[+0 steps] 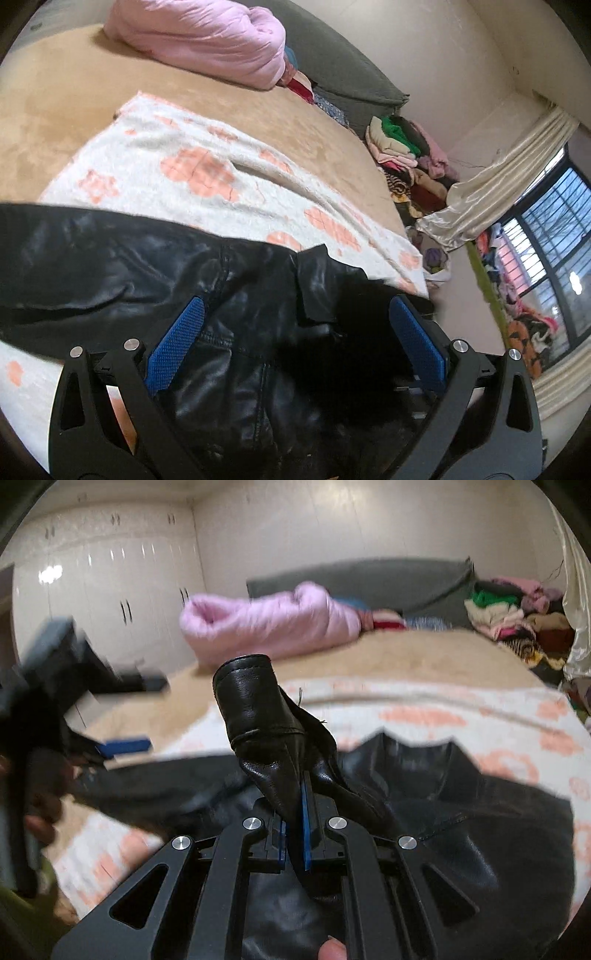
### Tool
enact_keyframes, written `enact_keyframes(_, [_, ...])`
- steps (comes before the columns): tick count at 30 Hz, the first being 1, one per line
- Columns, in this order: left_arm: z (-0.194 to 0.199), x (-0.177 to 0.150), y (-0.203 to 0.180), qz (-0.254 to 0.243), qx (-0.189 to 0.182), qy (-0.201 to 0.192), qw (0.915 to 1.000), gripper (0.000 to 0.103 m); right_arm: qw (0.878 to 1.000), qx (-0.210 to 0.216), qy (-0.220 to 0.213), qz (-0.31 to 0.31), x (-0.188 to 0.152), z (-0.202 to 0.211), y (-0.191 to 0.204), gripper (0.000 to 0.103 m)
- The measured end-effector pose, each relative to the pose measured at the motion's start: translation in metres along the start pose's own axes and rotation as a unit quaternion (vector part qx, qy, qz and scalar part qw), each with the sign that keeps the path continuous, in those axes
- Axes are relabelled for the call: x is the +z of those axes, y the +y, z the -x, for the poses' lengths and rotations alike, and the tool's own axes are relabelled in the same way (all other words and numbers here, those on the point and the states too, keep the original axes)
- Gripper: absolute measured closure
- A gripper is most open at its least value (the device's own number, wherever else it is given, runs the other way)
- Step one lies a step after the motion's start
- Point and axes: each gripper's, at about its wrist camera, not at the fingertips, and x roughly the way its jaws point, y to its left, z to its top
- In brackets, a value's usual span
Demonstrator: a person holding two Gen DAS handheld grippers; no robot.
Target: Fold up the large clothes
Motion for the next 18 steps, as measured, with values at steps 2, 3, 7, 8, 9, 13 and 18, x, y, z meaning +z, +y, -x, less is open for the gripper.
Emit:
enact_keyframes(2, [-0.006,-0.006,0.006,0.013,-0.026,0.013,0.9995,0.009,0.999,-0.011,0.034,-0.001,-0.017,-0.016,0.006,0.096])
enact_keyframes(3, [-0.009,-0.008,0.009,0.018,-0.032,0.018,0.9992,0.009,0.999,-0.011,0.045,-0.002,-0.026,-0.021,0.012,0.094])
enact_keyframes(7, [-0.024,-0.018,0.016,0.028,-0.044,0.043,0.9977,0.009,0.995,-0.016,0.102,0.014,-0.054,-0.048,0.021,0.078])
enact_keyframes(8, [-0.028,-0.02,0.018,0.034,-0.052,0.049,0.9969,0.009,0.992,-0.016,0.119,0.023,-0.059,-0.052,0.023,0.069])
enact_keyframes(9, [-0.032,-0.022,0.021,0.043,-0.065,0.06,0.9951,0.009,0.99,-0.017,0.134,0.03,-0.063,-0.052,0.025,0.036])
enact_keyframes(13, [-0.048,-0.033,0.029,0.039,-0.039,0.087,0.9947,0.009,0.99,0.003,0.134,0.036,-0.069,-0.025,0.024,0.01])
enact_keyframes(18, [-0.082,-0.054,0.036,0.057,-0.021,0.142,0.988,0.009,0.994,-0.001,0.109,0.007,-0.069,0.018,-0.002,0.012])
